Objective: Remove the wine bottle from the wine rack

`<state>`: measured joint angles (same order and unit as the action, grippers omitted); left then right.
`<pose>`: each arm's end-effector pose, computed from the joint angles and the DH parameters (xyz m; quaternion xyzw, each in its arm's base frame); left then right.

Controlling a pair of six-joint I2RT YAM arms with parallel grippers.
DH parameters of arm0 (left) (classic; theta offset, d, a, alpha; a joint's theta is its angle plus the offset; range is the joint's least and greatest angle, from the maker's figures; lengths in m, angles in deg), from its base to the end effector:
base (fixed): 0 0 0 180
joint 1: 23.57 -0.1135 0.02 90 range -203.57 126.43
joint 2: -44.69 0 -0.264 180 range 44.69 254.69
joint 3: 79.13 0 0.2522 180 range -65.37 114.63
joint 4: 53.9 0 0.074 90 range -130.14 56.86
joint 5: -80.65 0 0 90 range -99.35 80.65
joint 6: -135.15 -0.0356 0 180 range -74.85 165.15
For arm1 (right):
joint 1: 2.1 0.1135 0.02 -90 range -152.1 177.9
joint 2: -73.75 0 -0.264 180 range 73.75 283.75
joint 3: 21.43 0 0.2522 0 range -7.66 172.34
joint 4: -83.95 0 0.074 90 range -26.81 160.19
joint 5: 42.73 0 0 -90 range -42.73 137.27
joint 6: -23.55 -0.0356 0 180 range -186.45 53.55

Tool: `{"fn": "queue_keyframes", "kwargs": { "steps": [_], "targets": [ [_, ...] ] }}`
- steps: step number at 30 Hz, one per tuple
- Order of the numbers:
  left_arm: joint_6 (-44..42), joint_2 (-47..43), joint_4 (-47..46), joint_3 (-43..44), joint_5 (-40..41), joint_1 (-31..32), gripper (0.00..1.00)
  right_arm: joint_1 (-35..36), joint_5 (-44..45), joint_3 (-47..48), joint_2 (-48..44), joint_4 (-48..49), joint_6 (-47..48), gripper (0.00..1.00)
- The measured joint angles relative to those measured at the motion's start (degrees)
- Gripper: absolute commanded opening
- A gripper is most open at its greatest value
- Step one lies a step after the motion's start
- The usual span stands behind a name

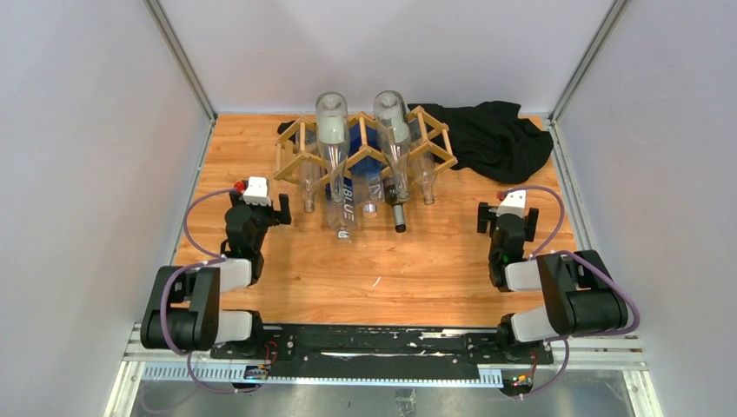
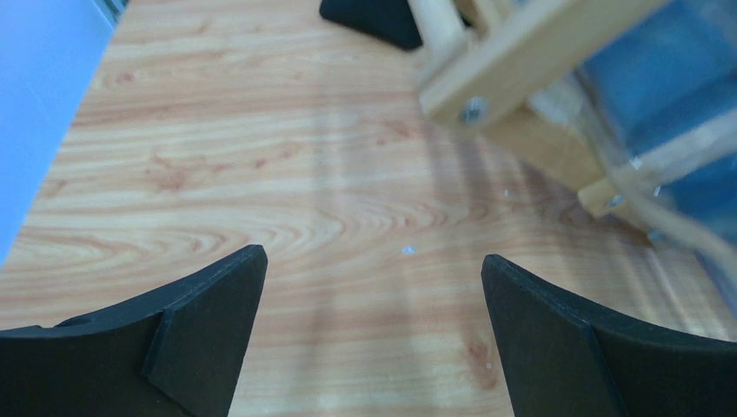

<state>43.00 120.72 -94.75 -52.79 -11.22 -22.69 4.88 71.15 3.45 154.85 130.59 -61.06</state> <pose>0.2277 -0.0047 0.1605 0.0307 0.7589 -0.0052 0.6505 0.2245 0.0130 0.1470 0.0523 0.7572 -0.1492 0.6338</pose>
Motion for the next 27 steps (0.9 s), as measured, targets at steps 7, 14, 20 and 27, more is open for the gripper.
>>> {"fn": "queue_keyframes", "kwargs": {
  "steps": [7, 14, 20, 27],
  "targets": [
    [-1.14, -5.35, 12.74, 7.41, 0.02, -0.37, 1.0, -0.02, 2.56, -0.72, -8.46, -2.89, -1.05, 1.0],
    [-3.56, -9.66, 26.34, 12.02, -2.43, -5.01, 1.0, -0.33, 7.69, 10.64, -22.62, -24.55, -7.02, 1.0],
    [-4.74, -11.45, 38.84, 19.89, -7.98, -10.45, 1.0, -0.59, 7.28, 29.49, -19.47, -47.3, -17.2, 1.0],
    [-5.29, -7.69, 54.07, 35.08, -15.52, -16.65, 1.0, -1.25, -2.05, 41.77, -19.15, -62.12, -24.87, 1.0]
  ]
}}
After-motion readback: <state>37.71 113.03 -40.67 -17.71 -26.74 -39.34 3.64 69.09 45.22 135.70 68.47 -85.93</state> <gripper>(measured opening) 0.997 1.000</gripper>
